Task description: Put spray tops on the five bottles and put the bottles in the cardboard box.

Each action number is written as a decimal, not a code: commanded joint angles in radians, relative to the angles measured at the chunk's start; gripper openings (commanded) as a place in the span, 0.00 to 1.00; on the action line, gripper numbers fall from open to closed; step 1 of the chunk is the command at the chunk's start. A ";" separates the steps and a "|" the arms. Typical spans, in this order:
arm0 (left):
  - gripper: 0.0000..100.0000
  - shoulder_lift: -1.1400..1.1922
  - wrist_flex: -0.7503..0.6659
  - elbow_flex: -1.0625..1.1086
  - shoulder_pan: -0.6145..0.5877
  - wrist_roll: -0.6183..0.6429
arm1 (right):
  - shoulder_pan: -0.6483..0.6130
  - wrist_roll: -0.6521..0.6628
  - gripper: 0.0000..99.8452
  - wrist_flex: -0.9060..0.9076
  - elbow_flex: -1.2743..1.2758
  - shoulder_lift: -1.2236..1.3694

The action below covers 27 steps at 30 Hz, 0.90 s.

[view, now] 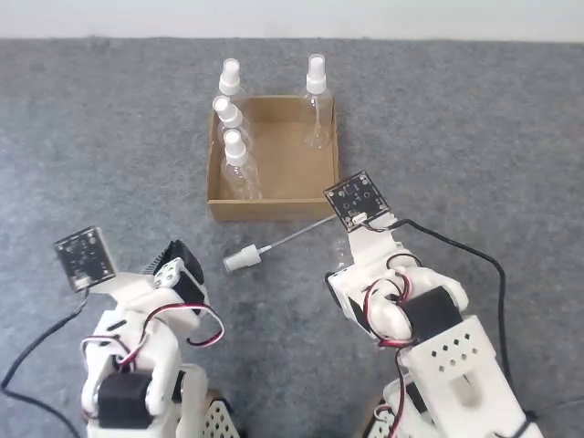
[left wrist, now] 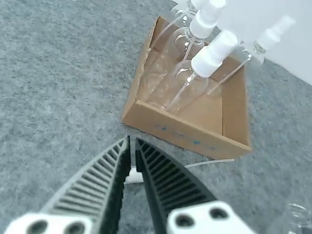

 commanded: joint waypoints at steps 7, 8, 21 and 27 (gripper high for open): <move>0.01 0.439 -0.011 -0.211 0.109 0.089 | 0.013 -0.002 0.03 -0.013 -0.012 -0.027; 0.01 0.491 -0.031 -0.216 0.124 0.097 | 0.013 -0.002 0.03 -0.013 -0.012 -0.027; 0.15 0.740 -0.133 -0.222 0.196 0.279 | 0.022 0.000 0.03 -0.013 -0.012 -0.027; 0.20 0.744 -0.118 -0.228 0.192 0.307 | 0.074 0.000 0.03 -0.021 -0.012 -0.027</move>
